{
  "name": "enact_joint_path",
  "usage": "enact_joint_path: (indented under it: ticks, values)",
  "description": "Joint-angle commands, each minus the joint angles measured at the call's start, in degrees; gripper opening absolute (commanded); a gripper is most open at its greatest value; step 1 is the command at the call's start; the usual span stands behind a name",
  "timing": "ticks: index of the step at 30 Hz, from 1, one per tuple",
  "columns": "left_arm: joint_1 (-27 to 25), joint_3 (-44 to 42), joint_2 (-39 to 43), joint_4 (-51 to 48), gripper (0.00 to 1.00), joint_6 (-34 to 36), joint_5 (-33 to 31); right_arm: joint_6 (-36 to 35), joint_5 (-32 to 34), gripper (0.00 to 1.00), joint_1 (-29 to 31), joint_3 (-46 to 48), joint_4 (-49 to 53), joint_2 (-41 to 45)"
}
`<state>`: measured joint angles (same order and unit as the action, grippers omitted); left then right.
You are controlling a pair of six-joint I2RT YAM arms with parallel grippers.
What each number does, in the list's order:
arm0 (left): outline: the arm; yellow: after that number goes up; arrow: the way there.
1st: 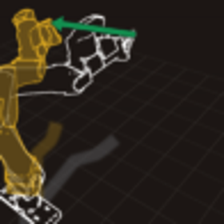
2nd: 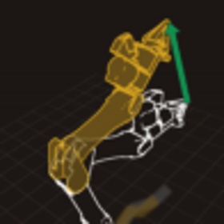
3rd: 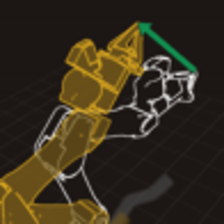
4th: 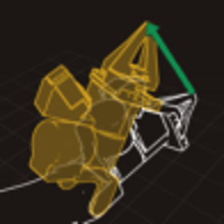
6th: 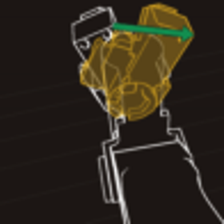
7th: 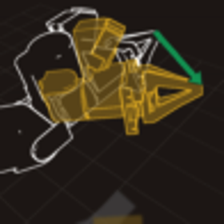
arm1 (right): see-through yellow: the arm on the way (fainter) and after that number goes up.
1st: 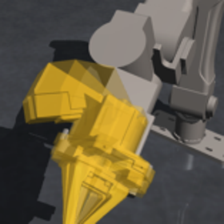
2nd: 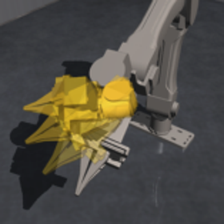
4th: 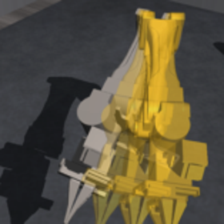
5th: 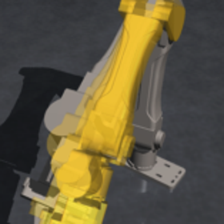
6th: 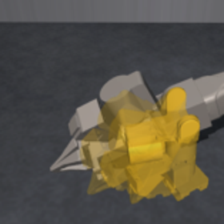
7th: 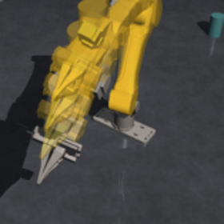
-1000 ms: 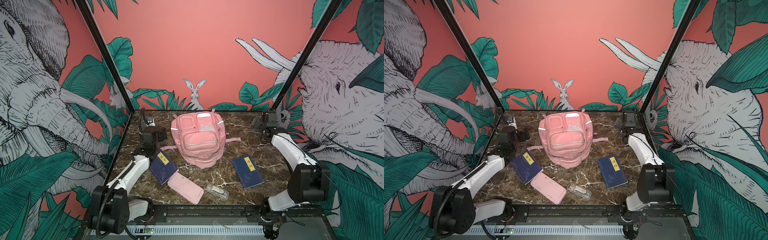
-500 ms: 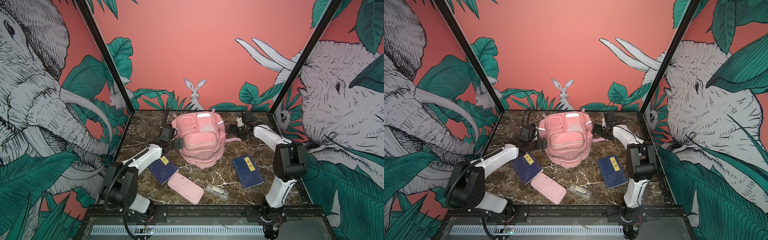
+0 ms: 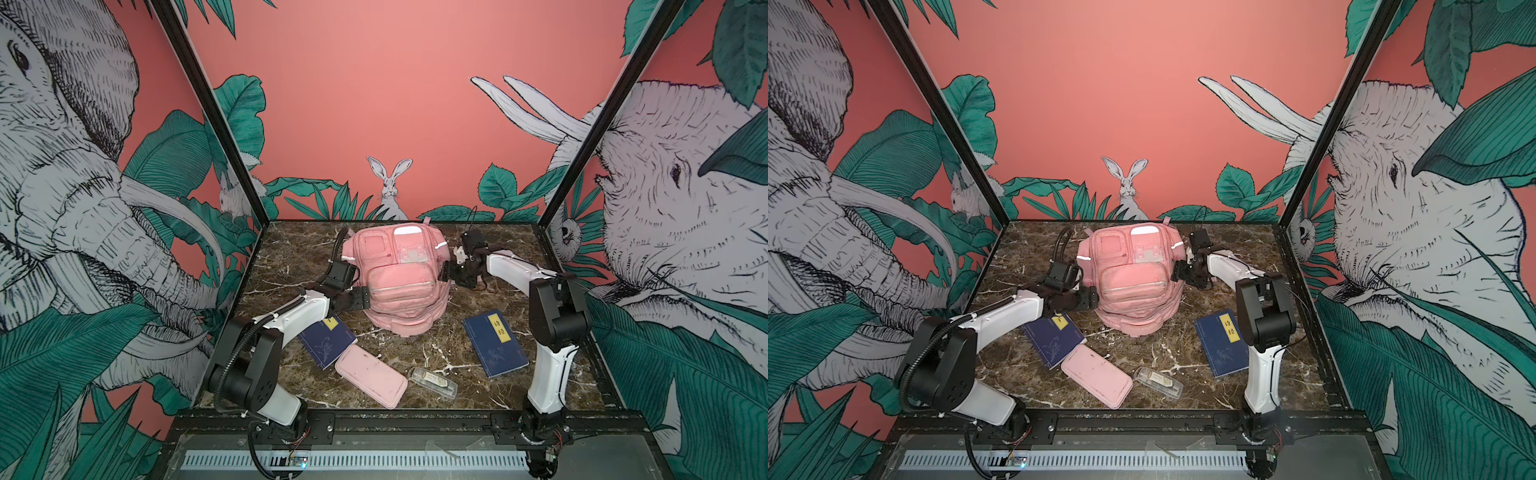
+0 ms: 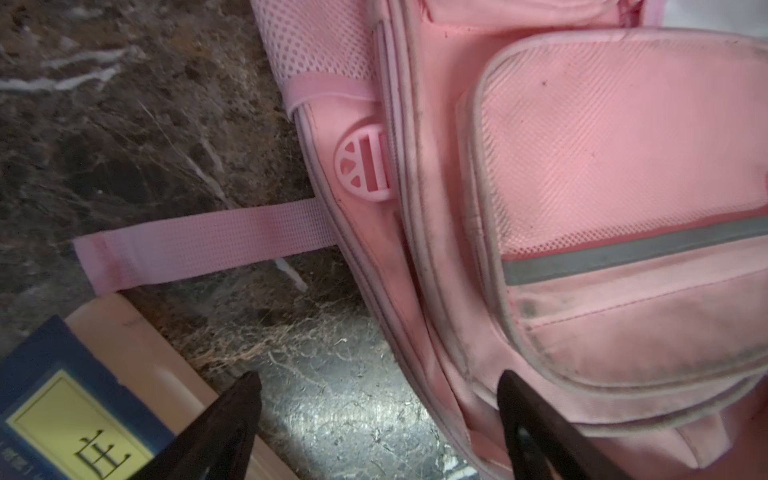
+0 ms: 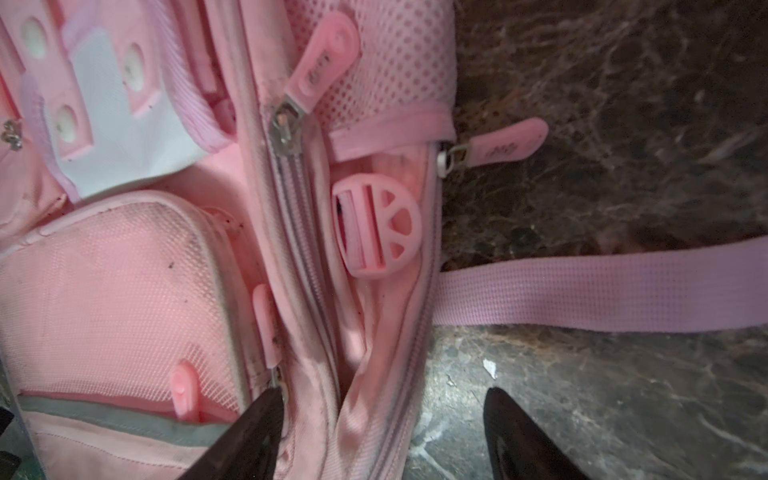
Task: Pack the student bag
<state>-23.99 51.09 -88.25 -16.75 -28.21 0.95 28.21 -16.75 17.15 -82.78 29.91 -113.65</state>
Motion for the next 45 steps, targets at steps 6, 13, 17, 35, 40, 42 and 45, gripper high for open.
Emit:
enact_joint_path:
  ticks: [6, 13, 17, 35, 40, 42, 45]
  values:
    - [-0.4, 0.0, -4.1, 2.9, 0.79, -3.5, 3.9, -0.5, -0.3, 0.26, 0.7, 1.6, 1.5, 0.7]
    - [-0.5, 3.8, -8.7, 3.8, 0.66, -3.6, 4.6, -0.2, -3.4, 0.09, 1.2, 7.2, -0.8, 3.0]
    - [-0.4, 7.4, -11.6, 4.0, 0.63, -3.8, 5.0, 0.4, -3.6, 0.08, 2.6, 10.4, -1.6, 5.3]
    - [-0.3, 15.0, -10.5, -1.6, 0.65, 1.9, 1.7, -3.2, -0.5, 0.45, 5.0, 10.9, 0.2, 11.4]
    - [-0.3, 13.8, -4.5, -4.6, 0.65, 3.8, 0.3, -7.9, 6.9, 0.52, 5.0, 10.8, 4.2, 17.0]
    - [-0.4, 13.0, -2.6, -5.1, 0.65, 4.1, 1.3, -9.2, 11.0, 0.55, 4.9, 11.0, 5.0, 19.1]
    - [-0.3, 12.0, -1.2, -5.6, 0.66, 4.1, 3.0, -10.5, 17.8, 0.56, 4.5, 11.1, 5.1, 20.6]
